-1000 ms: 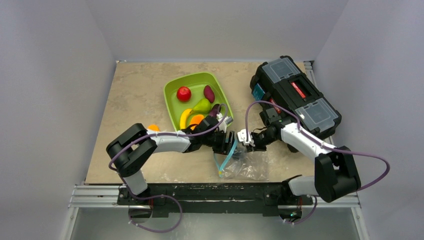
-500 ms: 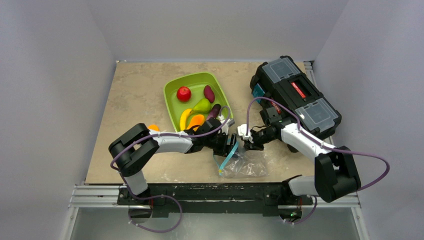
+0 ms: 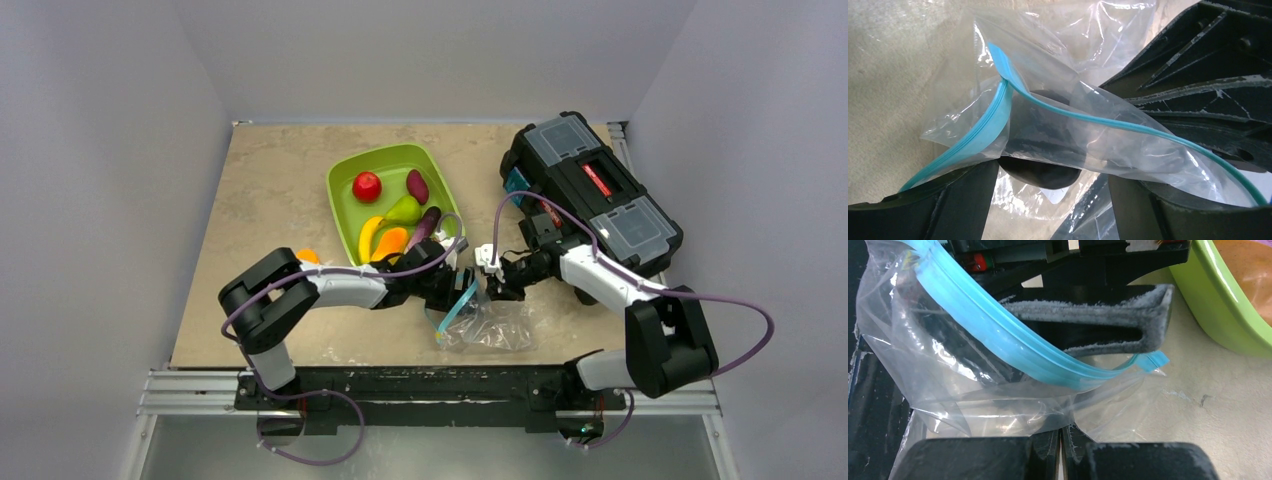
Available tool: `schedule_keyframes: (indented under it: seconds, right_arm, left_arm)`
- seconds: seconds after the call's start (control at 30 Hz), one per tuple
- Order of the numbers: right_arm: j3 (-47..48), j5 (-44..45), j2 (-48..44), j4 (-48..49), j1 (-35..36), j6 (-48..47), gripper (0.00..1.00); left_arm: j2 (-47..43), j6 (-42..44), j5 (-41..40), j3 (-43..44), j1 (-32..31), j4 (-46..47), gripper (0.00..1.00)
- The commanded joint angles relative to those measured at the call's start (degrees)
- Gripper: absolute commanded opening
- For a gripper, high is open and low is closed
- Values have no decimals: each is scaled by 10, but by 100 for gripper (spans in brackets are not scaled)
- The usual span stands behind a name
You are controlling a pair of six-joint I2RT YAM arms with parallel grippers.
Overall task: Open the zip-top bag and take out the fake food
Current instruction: Pick up the fake fruit from the zipper food storage bag.
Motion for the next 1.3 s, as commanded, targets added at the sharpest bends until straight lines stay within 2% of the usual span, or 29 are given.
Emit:
schedule_keyframes:
  seconds: [0.0,0.2,0.43,0.5,0.77,1.03,1.27]
  right_arm:
    - [-7,-41,8,3,7,10,0]
    - [-7,-48,9,5,4,12,0]
    - [-10,-51,9,1,1,7,0]
    - [-11,-51,8,0,0,4,0]
    - [-14,-52,5,-2,-10,-2,0]
    - [-16,-54,0,-5,-20,-7,0]
    - [-18,-51,-2,-6,-24,-11,0]
  left_arm:
    - [-15,14,-60,25,-9,22,78]
    - [-13,8,-82,28,-16,7,81]
    - [-7,14,-98,47,-21,-28,79]
    - [-4,14,-104,55,-20,-45,75]
    - [-15,21,-109,54,-21,-67,44]
    - [-45,40,-108,52,-21,-82,35]
    - [-74,59,-108,46,-22,-101,22]
